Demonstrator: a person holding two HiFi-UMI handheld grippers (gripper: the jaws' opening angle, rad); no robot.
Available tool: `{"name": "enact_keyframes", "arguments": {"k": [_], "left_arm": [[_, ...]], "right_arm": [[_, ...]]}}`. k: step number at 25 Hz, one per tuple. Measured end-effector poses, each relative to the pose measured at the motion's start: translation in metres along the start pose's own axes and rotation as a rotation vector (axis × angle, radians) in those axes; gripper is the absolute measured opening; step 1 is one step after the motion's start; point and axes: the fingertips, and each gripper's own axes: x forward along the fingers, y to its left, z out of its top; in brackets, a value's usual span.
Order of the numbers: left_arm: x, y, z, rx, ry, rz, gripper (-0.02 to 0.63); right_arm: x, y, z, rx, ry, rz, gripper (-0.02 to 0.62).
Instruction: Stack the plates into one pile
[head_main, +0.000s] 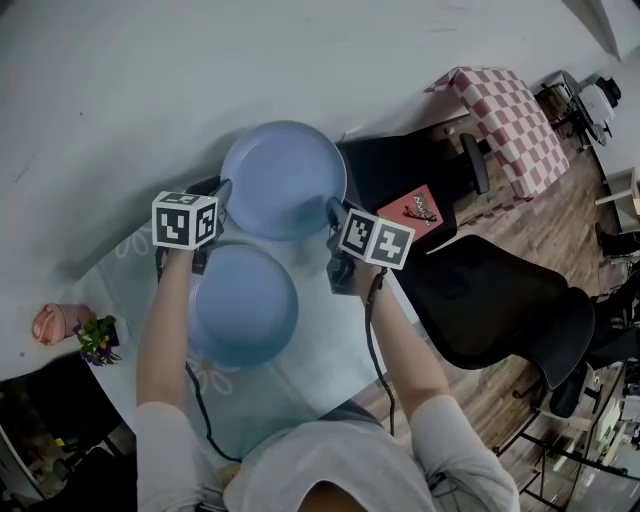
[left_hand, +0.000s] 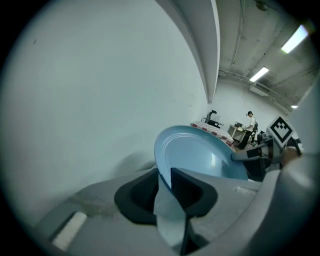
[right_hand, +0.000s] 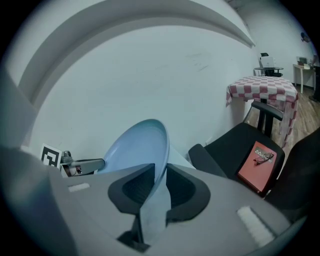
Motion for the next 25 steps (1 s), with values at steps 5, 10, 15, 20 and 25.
{"name": "enact_keyframes", "arguments": {"k": [5, 10, 15, 20, 25], "left_arm": [[-0.050, 0.000, 0.025, 0.030, -0.082, 0.067, 0.086], [-0.099, -0.003, 0.023, 0.023, -0.144, 0.127, 0.087], [-0.151, -0.010, 0.013, 0.015, -0.184, 0.188, 0.089], [-0.195, -0.019, -0.006, -0.043, -0.219, 0.215, 0.089], [-0.228, -0.032, -0.028, -0.075, -0.238, 0.245, 0.078]], "right_arm": [[-0.022, 0.038, 0.018, -0.050, -0.055, 0.061, 0.074], [-0.046, 0.069, 0.022, -0.096, -0.083, 0.108, 0.066], [-0.069, 0.098, 0.018, -0.122, -0.092, 0.163, 0.055], [-0.088, 0.120, 0.008, -0.159, -0.092, 0.211, 0.049], [-0.104, 0.132, -0.007, -0.176, -0.081, 0.245, 0.040]]}}
